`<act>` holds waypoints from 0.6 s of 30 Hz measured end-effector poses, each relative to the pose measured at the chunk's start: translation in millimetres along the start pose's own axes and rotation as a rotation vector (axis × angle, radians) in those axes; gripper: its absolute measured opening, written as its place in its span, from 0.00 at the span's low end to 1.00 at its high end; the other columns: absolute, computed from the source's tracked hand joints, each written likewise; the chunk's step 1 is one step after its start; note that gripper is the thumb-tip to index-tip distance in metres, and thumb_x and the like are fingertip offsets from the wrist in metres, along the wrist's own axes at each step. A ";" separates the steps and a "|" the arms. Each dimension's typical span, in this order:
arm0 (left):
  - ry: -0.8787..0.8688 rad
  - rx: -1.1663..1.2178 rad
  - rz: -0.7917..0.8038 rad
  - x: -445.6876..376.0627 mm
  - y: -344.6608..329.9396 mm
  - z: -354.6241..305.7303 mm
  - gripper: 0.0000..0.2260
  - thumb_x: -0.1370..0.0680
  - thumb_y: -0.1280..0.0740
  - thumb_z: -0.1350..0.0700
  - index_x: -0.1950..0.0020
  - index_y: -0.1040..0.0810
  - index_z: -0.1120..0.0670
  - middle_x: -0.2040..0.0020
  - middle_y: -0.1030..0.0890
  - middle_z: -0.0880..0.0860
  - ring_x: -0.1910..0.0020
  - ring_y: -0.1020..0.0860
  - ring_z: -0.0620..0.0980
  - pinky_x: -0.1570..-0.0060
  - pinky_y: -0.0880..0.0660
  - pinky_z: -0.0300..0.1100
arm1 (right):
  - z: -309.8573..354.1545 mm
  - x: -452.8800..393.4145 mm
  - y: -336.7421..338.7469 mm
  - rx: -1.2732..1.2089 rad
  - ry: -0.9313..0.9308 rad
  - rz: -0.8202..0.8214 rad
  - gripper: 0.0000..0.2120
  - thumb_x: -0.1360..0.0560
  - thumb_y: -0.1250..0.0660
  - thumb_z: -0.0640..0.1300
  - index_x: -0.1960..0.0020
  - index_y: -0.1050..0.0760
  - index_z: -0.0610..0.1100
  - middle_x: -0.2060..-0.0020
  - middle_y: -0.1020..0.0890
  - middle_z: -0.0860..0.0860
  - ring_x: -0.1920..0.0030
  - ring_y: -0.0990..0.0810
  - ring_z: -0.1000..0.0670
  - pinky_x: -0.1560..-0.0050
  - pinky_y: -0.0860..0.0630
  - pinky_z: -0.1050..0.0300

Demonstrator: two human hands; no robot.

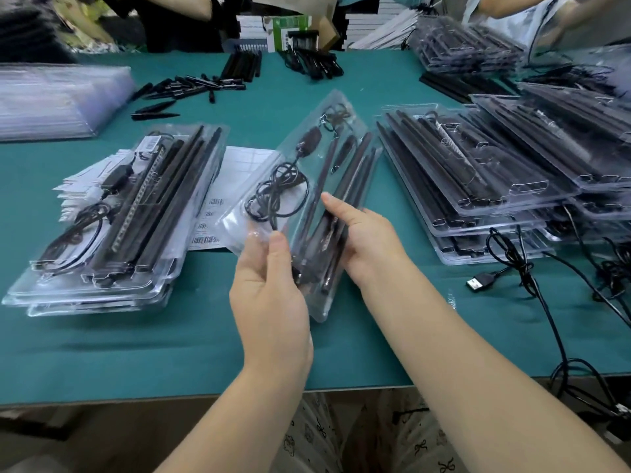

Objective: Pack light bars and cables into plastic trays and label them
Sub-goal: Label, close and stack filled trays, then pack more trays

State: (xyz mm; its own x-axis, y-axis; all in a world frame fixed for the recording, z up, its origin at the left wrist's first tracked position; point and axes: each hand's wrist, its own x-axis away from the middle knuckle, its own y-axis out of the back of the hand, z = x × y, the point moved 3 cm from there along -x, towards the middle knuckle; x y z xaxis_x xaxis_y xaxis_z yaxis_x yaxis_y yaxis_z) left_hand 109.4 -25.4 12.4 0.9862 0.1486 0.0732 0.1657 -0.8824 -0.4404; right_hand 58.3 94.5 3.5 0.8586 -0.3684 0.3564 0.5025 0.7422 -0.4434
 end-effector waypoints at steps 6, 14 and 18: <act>0.159 -0.273 0.161 -11.4 30.0 -10.6 0.11 0.24 0.32 0.54 0.65 0.15 0.48 0.71 0.21 0.50 0.71 0.22 0.46 0.68 0.21 0.44 | 20.2 -7.5 20.6 0.241 0.052 -0.104 0.20 0.36 0.22 0.40 0.47 0.23 0.36 0.60 0.16 0.42 0.63 0.16 0.43 0.61 0.18 0.44; -0.393 -1.449 0.465 -25.0 25.9 -34.4 0.28 0.26 0.39 0.39 0.27 0.34 0.45 0.36 0.25 0.43 0.42 0.27 0.46 0.44 0.31 0.44 | 35.0 -4.5 27.7 0.905 0.181 -0.041 0.34 0.32 0.24 0.50 0.34 0.35 0.38 0.47 0.24 0.48 0.54 0.26 0.54 0.56 0.27 0.58; -0.346 -1.564 0.538 -36.3 3.5 -25.6 0.19 0.22 0.37 0.43 0.38 0.24 0.53 0.48 0.20 0.51 0.49 0.25 0.50 0.53 0.33 0.42 | 39.1 -2.8 21.1 1.392 0.238 -0.051 0.21 0.29 0.32 0.60 0.57 0.32 0.43 0.63 0.27 0.52 0.64 0.29 0.54 0.69 0.31 0.57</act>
State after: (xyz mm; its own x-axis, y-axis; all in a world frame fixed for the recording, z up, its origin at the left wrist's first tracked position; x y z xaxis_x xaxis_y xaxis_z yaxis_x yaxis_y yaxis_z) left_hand 74.3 -45.3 31.1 0.9156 -0.3979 -0.0577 -0.1143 -0.3952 0.9115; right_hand 62.6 133.1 25.4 0.9095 -0.3915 0.1400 0.1435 0.6116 0.7780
